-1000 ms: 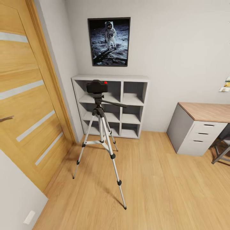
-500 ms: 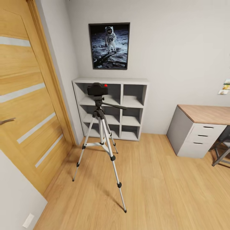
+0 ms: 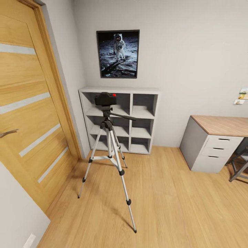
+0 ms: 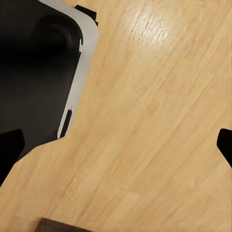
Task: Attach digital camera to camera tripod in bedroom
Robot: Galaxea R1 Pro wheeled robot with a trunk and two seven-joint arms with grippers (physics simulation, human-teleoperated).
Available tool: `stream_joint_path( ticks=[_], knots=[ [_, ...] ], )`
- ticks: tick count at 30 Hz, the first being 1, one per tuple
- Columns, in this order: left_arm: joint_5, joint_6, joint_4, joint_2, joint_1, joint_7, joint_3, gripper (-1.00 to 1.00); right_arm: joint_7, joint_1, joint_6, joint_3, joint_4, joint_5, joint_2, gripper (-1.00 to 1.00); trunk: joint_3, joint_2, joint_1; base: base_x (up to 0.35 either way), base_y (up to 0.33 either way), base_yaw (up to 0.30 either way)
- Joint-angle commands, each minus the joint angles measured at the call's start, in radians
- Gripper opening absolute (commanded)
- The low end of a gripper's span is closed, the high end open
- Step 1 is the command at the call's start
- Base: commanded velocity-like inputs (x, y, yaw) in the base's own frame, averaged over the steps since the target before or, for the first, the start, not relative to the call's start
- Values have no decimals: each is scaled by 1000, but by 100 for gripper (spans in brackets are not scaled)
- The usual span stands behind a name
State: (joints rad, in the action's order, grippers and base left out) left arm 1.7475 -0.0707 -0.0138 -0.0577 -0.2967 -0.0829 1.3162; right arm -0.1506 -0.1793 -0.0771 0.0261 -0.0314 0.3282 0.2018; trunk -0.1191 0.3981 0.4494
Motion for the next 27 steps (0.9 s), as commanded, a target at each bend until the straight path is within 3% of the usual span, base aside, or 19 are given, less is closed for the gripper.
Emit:
stream_joint_path(
  ticks=[1, 27],
  knots=[
    [7, -3, -2, 0, -1, -5, 9, 100, -1, -2, -6, 2, -3, 3, 0, 100, 0, 2, 1, 0, 0, 0],
    [8, -3, -1, -1, 0, -5, 9, 100, -14, -2, -3, 1, -4, 3, 2, 100, 41, 2, 1, 0, 0, 0]
  ],
)
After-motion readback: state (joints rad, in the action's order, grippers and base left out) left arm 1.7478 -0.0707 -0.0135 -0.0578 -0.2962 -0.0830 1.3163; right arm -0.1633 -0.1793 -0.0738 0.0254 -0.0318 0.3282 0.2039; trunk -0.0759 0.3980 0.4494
